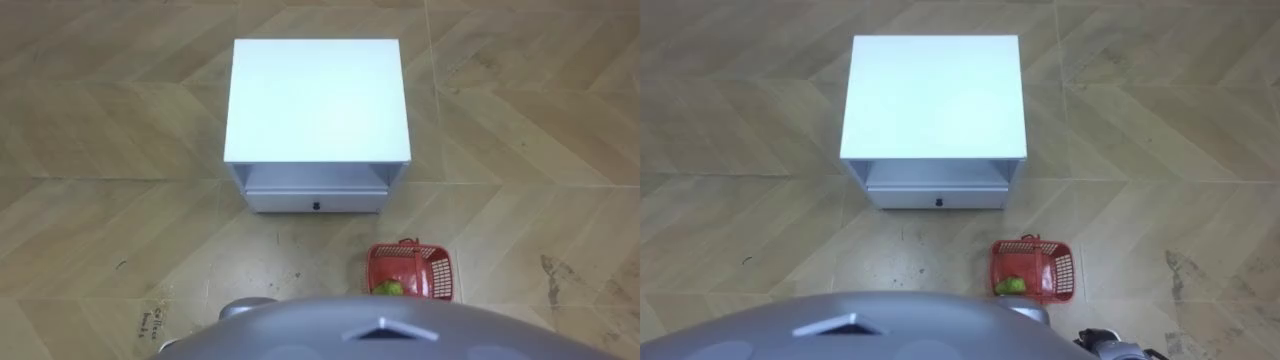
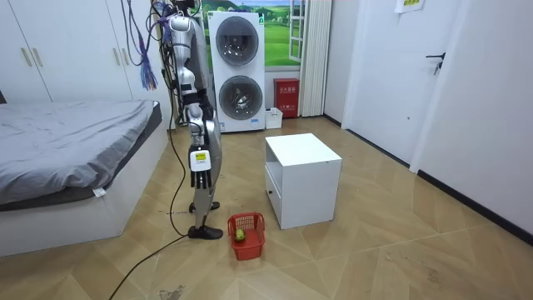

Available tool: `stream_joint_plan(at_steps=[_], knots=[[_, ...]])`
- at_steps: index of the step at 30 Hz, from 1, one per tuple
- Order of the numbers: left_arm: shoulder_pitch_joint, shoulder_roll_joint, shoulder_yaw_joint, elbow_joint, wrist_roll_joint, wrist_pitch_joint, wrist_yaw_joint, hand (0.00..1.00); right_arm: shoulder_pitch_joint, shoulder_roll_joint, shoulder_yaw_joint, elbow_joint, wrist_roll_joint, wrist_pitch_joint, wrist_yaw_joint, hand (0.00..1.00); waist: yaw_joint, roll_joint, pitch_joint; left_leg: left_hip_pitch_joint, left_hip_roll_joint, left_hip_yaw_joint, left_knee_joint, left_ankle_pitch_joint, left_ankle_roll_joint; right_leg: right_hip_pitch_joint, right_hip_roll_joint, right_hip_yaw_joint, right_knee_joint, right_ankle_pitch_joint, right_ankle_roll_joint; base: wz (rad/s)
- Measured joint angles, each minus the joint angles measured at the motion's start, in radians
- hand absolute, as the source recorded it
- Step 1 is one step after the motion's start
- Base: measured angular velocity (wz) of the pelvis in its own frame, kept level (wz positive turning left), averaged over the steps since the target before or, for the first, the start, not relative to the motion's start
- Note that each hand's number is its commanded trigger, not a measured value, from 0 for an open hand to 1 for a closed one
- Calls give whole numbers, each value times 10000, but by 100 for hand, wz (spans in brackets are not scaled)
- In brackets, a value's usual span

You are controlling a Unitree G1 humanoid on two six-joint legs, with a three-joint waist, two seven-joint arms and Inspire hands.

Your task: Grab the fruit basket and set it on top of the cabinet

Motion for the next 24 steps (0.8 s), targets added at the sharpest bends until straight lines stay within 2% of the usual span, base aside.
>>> stream_joint_plan(at_steps=[10, 24], knots=[[-12, 8, -7, 5, -94, 9, 23, 0, -202, -8, 153, 14, -453, -2, -13, 0, 8, -81, 2, 24, -5, 7, 12, 0, 0, 9, -3, 33, 0, -10, -6, 0], [79, 35, 0, -26, -232, -36, 81, 0, 23, 18, 147, -94, -340, -12, 5, 0, -17, -79, -1, -21, -34, 3, 25, 0, 1, 2, -54, -9, 16, -22, 11, 0]])
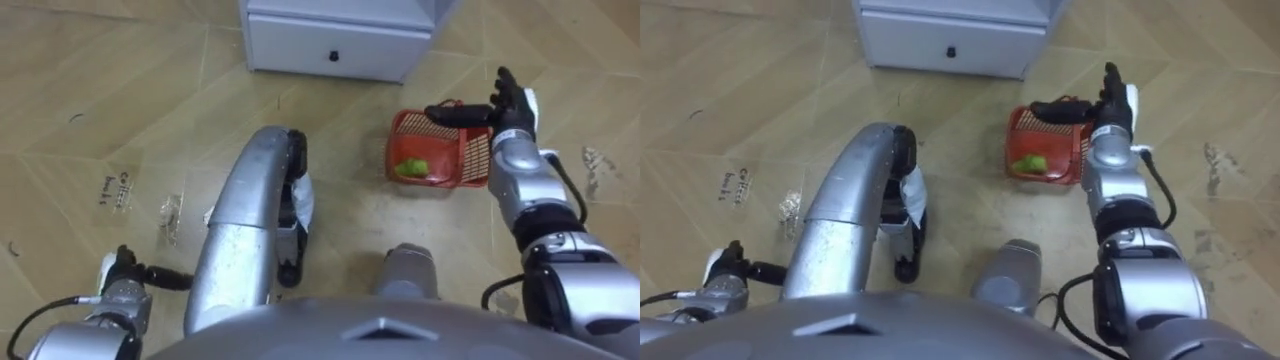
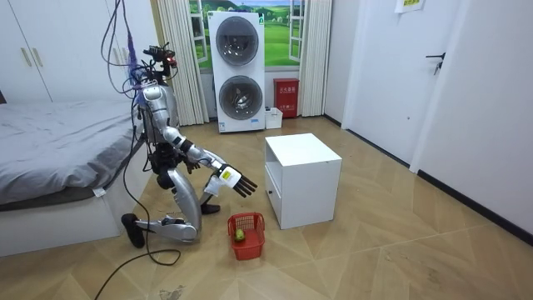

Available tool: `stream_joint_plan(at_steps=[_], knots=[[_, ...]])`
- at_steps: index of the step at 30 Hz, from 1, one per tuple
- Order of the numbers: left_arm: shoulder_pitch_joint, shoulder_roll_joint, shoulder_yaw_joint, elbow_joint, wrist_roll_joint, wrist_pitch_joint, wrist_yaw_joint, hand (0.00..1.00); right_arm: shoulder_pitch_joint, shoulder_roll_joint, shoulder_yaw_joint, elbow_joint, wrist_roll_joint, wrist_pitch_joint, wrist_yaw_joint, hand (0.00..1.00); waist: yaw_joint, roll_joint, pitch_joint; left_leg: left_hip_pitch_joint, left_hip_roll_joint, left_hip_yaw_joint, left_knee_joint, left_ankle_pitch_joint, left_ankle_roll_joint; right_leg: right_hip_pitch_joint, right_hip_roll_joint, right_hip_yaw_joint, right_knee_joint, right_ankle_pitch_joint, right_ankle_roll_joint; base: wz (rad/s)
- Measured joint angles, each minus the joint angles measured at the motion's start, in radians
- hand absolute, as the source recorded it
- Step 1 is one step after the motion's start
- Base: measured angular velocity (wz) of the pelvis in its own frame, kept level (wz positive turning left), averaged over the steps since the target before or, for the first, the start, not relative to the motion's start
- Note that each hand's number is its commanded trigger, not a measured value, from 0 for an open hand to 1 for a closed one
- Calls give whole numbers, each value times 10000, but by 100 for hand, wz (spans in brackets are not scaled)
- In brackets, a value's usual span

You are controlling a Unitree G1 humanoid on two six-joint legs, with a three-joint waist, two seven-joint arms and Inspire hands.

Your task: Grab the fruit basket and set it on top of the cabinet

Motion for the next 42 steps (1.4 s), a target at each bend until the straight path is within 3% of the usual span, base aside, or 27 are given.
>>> stream_joint_plan(at_steps=[2, 4, 10, 11, 14, 18, 24, 27, 30, 36, 38, 42], knots=[[218, -2, 17, -26, 2, 8, 55, 0, 10, -1, -9, -140, -45, -73, -203, 0, -108, -75, -31, 59, -107, -50, 6, 74, 141, 269, 23, -156, 10, -124, -24, 20], [460, 0, -8, -40, -7, 12, 59, 0, 9, -6, -4, -321, -34, -77, -340, 0, -196, -73, -27, 63, -142, -44, 10, 141, 105, 419, 114, -197, 28, -310, -92, 21], [817, 0, -7, -35, 14, 48, -35, 0, -282, -135, -1, -434, -61, -194, -422, 0, -196, -148, 4, -435, -151, -5, 296, 348, -423, 491, 413, -84, 633, -1248, -491, 11], [799, -146, -10, -41, 17, 65, -86, 0, -419, -328, 15, -384, -38, -255, -410, 0, -145, 59, 77, -551, -92, -158, 390, 382, -590, 442, 607, -93, 768, -1298, -508, 0], [957, -191, -192, -53, 10, 41, -221, 0, -457, -711, 78, -358, 95, -304, -467, 0, -151, 90, 73, -632, -60, -185, 165, 531, -881, 190, 634, -17, 928, -1323, -550, 0], [1072, -192, -490, -63, 30, 66, -411, 0, -459, -1231, 110, -177, 98, -303, -646, 0, -96, 80, 76, -708, 29, -155, 44, 599, -999, -95, 642, 80, 1043, -1338, -576, -3], [1064, -160, -818, -169, 22, 65, -596, 0, -487, -1586, 413, 855, 435, -293, -641, 0, 255, 149, 116, -864, 75, -189, -5, 688, -1072, -235, 722, 62, 1075, -1351, -555, 0], [1091, -154, -1159, -187, 17, 131, -690, 0, -491, -1613, 546, 1258, 776, -284, -439, 0, 400, 309, 147, -976, 66, -194, 5, 710, -1036, -340, 721, 25, 1084, -1360, -541, 5], [1129, -142, -1345, -239, 24, 208, -786, 0, -541, -1626, 595, 1356, 959, -284, -253, 0, 520, 392, 131, -1256, 96, -160, 6, 767, -1037, -723, 711, 125, 1191, -1367, -529, 0], [1332, -135, -1580, -442, -42, 259, -1006, 0, -765, -1743, 907, 2165, 1497, -287, -118, 0, 815, 513, 182, -1336, 185, -49, -18, 788, -1025, -923, 655, 206, 1255, -1384, -515, -2], [1334, -131, -1746, -477, -234, 253, -1083, 0, -833, -1919, 1209, 2613, 1875, -286, 54, 0, 920, 615, 241, -1351, 224, -33, -18, 792, -1019, -972, 659, 217, 1284, -1395, -520, -2], [1422, -81, -1765, -516, -395, 285, -1196, 0, -837, -1953, 1292, 2844, 2083, -279, 180, 0, 943, 674, 241, -1486, 309, 100, -62, 817, -1020, -1311, 604, 458, 1397, -1401, -517, -6]])
